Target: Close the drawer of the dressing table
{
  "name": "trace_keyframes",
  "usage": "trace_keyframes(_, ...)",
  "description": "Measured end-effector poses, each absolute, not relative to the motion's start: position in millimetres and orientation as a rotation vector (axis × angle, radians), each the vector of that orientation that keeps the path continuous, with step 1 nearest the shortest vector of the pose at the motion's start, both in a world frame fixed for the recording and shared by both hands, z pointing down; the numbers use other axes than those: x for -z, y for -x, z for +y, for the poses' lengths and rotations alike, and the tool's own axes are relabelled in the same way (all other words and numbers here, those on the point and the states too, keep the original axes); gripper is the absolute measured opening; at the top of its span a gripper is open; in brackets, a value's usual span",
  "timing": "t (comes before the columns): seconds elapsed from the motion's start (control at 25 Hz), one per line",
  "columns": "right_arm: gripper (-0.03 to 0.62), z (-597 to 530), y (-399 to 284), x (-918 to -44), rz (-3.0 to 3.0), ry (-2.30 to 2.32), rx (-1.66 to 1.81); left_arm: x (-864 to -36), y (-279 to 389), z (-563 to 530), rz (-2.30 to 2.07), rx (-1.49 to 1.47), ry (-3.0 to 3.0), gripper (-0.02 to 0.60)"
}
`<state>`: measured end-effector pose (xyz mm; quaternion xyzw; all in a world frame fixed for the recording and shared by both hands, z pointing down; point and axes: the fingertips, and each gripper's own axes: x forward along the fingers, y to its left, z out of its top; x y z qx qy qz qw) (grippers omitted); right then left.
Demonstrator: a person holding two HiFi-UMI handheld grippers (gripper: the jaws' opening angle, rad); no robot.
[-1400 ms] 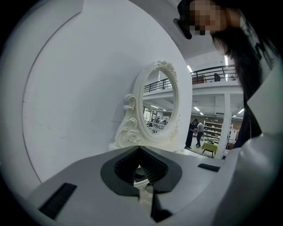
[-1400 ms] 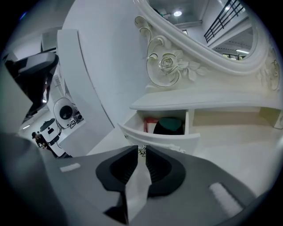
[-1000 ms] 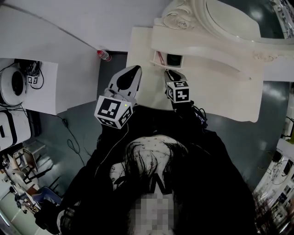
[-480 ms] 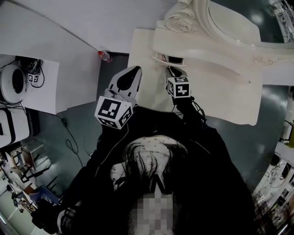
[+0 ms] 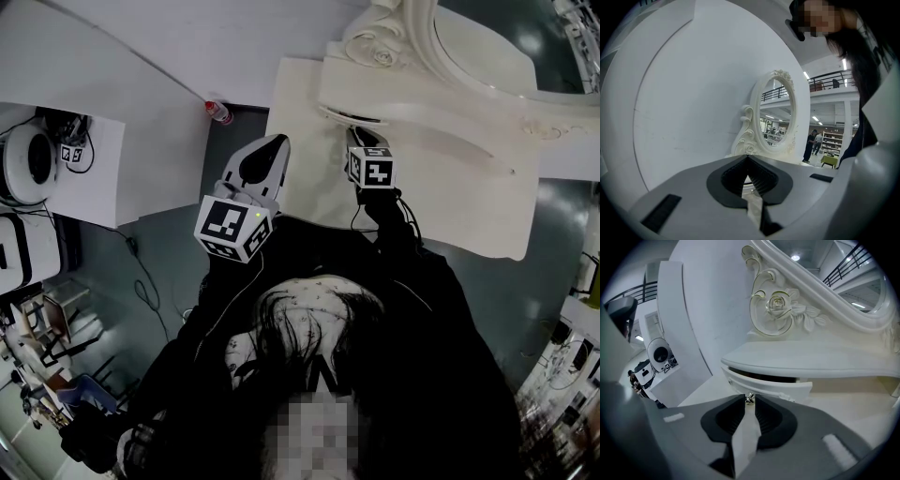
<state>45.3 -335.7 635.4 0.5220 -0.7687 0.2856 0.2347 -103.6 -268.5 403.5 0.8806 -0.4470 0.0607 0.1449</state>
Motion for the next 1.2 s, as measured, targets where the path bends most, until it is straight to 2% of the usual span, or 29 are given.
trace_keyframes(1.2, 0.101, -365.5, -55.3, -635.0, -2.110, -1.538, -0.854, -402.3, 120.5, -259.2, -1.355, -0.187, -2.508, 0.000)
